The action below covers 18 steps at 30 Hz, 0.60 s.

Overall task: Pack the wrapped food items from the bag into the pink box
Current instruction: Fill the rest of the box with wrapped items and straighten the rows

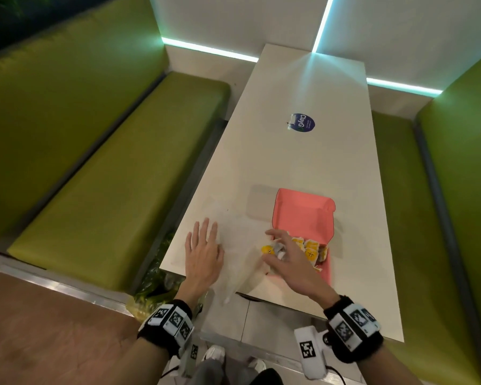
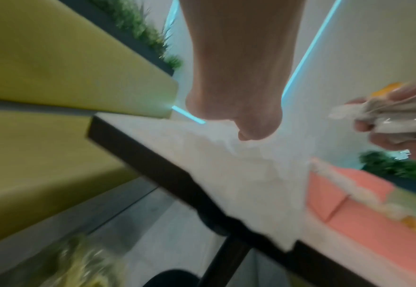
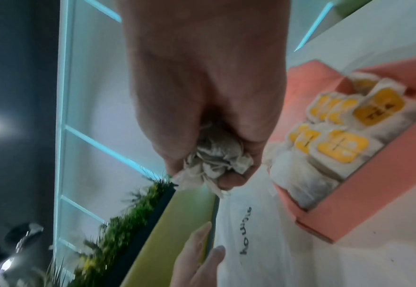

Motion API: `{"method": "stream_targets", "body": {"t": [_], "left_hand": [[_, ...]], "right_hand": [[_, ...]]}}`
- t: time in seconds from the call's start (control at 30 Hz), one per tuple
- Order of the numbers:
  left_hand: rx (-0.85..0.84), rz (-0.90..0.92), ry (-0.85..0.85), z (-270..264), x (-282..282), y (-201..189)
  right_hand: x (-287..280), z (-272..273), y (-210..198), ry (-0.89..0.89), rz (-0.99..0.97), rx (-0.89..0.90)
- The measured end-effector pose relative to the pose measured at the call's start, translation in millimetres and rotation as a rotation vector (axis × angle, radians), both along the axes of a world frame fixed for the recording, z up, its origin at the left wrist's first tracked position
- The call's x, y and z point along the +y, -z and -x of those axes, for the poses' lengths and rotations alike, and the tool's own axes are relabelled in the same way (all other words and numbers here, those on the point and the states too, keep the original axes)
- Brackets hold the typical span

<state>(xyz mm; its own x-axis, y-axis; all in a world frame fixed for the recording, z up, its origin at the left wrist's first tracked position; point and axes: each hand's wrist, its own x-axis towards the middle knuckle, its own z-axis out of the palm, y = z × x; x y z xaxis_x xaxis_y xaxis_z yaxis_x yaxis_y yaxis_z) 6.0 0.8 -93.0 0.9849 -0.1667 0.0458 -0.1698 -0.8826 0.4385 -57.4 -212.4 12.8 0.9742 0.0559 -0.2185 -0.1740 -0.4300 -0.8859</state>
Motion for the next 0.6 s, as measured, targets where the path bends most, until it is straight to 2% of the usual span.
{"method": "stream_targets", "body": {"t": [0.07,0.13,0.23,0.33,0.47,0.6], "left_hand": [[-0.051,0.224,0.080,9,-15,-25],[-0.024,0.417,0.211,24,-32,-54],[0.066,0.580,0.375,43,-60,-89],[0.182,0.765,0.402,58,-87,-107],[0.136,0.842,0.332,70,-116,-109],[0.132,0.720,0.263,71,-135,-104]], "right_hand": [[-11,8,-9,0.128,-0.123,-0.007],[-23,14,-13,0.243,-0.223,0.007],[-36,20,-12,0.358,-0.377,0.025],[-44,25,-11,0.404,-0.432,-0.001],[-49,34,-9,0.425,-0.553,0.018],[-58,41,-7,0.422,-0.676,0.099]]}}
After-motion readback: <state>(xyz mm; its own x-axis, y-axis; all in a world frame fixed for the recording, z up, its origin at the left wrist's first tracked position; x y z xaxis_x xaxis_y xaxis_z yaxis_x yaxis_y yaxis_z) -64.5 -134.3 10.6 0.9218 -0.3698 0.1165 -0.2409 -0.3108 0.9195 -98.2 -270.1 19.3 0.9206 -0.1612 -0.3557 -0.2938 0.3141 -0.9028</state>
